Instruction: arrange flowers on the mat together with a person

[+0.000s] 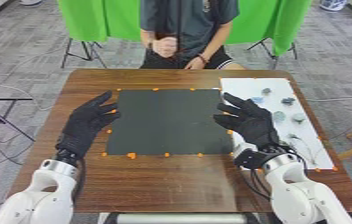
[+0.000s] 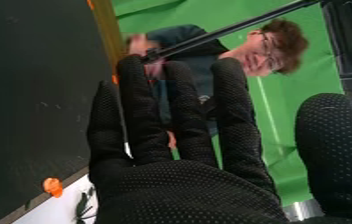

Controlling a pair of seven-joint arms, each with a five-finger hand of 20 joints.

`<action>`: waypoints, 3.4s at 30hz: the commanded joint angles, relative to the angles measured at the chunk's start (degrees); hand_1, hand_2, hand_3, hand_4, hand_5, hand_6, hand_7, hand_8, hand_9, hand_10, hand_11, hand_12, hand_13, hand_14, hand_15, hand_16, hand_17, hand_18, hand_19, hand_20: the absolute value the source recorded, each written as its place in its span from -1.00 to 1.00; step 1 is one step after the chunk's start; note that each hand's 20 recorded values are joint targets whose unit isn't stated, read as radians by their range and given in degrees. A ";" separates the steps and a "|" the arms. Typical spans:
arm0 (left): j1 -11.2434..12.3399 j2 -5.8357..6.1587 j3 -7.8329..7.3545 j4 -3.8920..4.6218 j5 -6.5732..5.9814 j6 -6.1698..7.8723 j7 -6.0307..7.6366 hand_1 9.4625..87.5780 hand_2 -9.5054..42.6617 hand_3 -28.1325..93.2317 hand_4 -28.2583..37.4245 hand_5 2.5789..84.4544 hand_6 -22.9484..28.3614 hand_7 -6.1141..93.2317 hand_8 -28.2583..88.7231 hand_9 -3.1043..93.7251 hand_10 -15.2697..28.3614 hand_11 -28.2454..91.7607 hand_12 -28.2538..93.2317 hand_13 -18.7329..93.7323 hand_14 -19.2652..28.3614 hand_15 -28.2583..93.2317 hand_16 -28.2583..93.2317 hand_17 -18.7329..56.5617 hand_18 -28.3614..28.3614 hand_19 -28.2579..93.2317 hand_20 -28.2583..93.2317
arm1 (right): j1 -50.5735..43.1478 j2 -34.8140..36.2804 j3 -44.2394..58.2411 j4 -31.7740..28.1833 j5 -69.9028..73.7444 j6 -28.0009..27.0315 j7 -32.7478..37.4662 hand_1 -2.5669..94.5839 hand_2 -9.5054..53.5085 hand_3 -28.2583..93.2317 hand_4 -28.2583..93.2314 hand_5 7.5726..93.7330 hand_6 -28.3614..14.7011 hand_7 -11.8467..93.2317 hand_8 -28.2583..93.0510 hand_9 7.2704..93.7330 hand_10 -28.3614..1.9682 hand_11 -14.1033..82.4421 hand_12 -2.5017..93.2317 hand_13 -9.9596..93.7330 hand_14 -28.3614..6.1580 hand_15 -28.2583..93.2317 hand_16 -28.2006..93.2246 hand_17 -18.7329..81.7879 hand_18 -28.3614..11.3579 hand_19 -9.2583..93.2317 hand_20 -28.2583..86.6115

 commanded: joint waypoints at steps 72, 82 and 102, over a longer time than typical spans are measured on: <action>1.28 -1.64 -1.62 -0.17 0.45 0.00 -0.51 -0.62 -0.44 0.74 -0.89 -0.10 0.21 -0.69 -0.65 -0.19 0.61 -0.15 -0.39 -0.20 0.99 0.28 -0.68 -0.74 0.93 0.31 -0.32 | -1.04 0.02 0.00 -1.14 0.21 0.67 -0.30 -0.72 -0.15 0.80 -1.00 -0.07 0.45 -0.47 -0.76 -0.04 -0.06 -0.52 -0.67 -0.06 -0.47 0.02 -0.32 -0.54 -0.65 0.13 -0.19; 0.96 -1.69 -1.56 -0.15 0.57 0.00 -0.66 -0.62 -0.44 0.74 -0.89 -0.10 0.21 -0.69 -0.65 -0.19 0.60 -0.15 -0.39 -0.20 0.99 0.28 -0.68 -0.74 0.93 0.31 -0.32 | -0.88 0.83 0.59 -1.60 0.05 0.62 -0.81 -0.71 -0.16 0.80 -1.00 -0.07 0.45 -0.47 -0.76 -0.04 -0.07 -0.51 -0.67 -0.06 -0.47 0.03 -0.32 -0.53 -0.65 0.14 -0.19; 1.86 -0.24 -1.63 -0.85 0.03 1.35 0.55 -0.62 -0.44 0.75 -0.89 -0.10 0.21 -0.69 -0.65 -0.19 0.60 -0.15 -0.39 -0.20 0.99 0.28 -0.68 -0.74 0.93 0.31 -0.32 | -7.58 13.98 15.14 -5.74 -16.26 8.50 3.94 -0.48 -0.58 0.79 -0.96 -0.04 0.36 -0.40 -0.76 0.13 -0.14 -0.17 -0.59 0.15 -0.30 0.40 -0.33 -0.33 -0.76 0.45 -0.10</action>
